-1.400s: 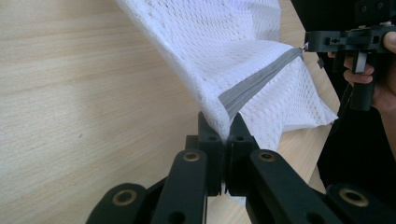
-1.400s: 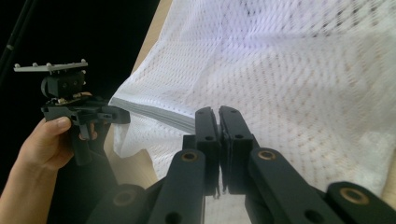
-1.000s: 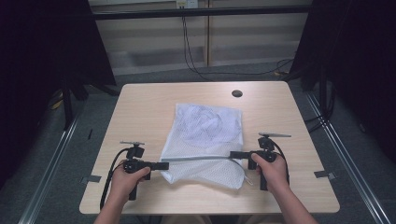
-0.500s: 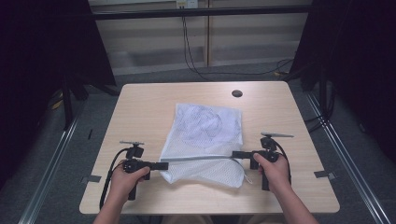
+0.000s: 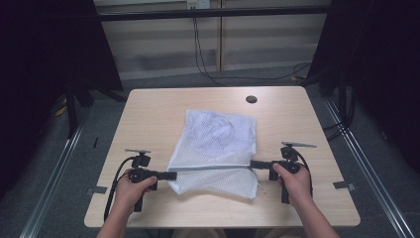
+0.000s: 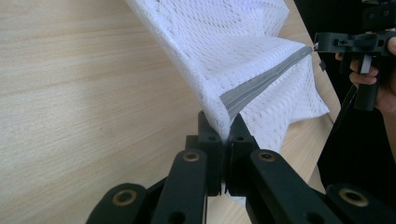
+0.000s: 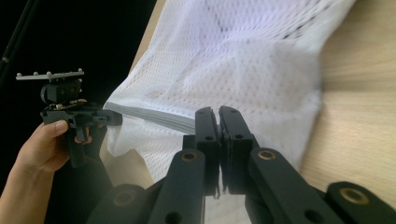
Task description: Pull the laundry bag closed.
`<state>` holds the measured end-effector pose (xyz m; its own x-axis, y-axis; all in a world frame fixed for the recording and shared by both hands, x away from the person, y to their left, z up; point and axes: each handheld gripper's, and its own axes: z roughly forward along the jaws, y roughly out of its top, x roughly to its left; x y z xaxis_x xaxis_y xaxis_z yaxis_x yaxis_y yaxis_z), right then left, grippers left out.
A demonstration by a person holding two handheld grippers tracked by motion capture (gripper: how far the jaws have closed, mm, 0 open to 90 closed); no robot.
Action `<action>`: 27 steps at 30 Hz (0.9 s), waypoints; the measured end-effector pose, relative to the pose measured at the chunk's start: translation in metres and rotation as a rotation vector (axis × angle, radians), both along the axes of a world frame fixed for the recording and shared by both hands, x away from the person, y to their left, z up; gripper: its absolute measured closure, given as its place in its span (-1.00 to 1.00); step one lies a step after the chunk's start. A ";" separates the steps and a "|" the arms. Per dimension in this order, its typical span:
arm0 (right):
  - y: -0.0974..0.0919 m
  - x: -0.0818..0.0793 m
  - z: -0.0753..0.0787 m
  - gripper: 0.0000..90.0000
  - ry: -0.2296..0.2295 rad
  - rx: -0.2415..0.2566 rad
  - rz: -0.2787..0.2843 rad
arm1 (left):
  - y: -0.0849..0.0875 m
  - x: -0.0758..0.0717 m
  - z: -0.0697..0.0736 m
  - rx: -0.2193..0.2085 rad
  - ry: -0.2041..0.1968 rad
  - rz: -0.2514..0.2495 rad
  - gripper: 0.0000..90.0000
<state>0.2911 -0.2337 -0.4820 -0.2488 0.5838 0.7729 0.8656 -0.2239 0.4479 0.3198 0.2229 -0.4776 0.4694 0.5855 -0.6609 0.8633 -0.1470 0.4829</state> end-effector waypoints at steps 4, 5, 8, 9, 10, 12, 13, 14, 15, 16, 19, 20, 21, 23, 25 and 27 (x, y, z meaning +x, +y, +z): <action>-0.004 -0.001 0.001 0.95 -0.002 0.005 -0.010 | -0.001 0.001 0.000 -0.002 0.001 -0.005 0.95; -0.004 -0.001 0.001 0.95 -0.002 0.000 -0.011 | -0.001 0.001 0.000 0.002 0.002 -0.010 0.95; -0.005 -0.002 0.001 0.95 -0.003 0.001 -0.009 | -0.002 0.001 0.000 0.000 0.003 -0.008 0.95; -0.005 -0.002 0.001 0.95 -0.005 0.000 -0.011 | -0.002 0.001 0.000 0.000 0.001 -0.009 0.95; -0.005 -0.002 0.002 0.95 -0.006 0.001 -0.014 | -0.003 0.001 0.000 -0.001 0.010 0.000 0.95; -0.007 -0.003 0.002 0.95 -0.011 -0.016 -0.016 | -0.002 0.001 0.000 0.012 0.007 0.002 0.95; -0.008 -0.003 0.003 0.95 -0.010 -0.018 -0.025 | 0.000 0.002 0.000 0.006 0.009 -0.008 0.95; -0.010 -0.003 0.003 0.95 -0.010 -0.010 -0.029 | -0.001 0.002 0.000 -0.002 0.011 -0.008 0.95; -0.012 -0.003 0.003 0.95 -0.008 -0.001 -0.032 | -0.001 0.002 0.000 -0.005 0.014 -0.008 0.95; -0.012 -0.004 0.003 0.95 -0.009 -0.001 -0.035 | -0.003 0.001 0.000 -0.006 0.021 -0.004 0.95; -0.012 -0.004 0.003 0.95 -0.014 -0.009 -0.036 | -0.003 0.002 0.000 0.000 0.016 -0.006 0.95; -0.012 -0.004 0.003 0.95 -0.014 -0.009 -0.034 | -0.003 0.001 0.000 -0.003 0.022 0.001 0.95; -0.012 -0.004 0.004 0.95 -0.013 -0.011 -0.032 | -0.003 0.001 0.001 -0.003 0.022 0.003 0.95; -0.012 -0.005 0.004 0.95 -0.012 -0.015 -0.036 | -0.003 0.001 0.000 0.008 0.019 0.011 0.96; -0.013 -0.005 0.004 0.95 -0.008 -0.020 -0.035 | -0.002 0.002 0.000 0.004 0.022 -0.007 0.96; -0.013 -0.005 0.004 0.95 -0.014 -0.024 -0.037 | -0.003 0.001 0.000 -0.002 0.019 -0.006 0.96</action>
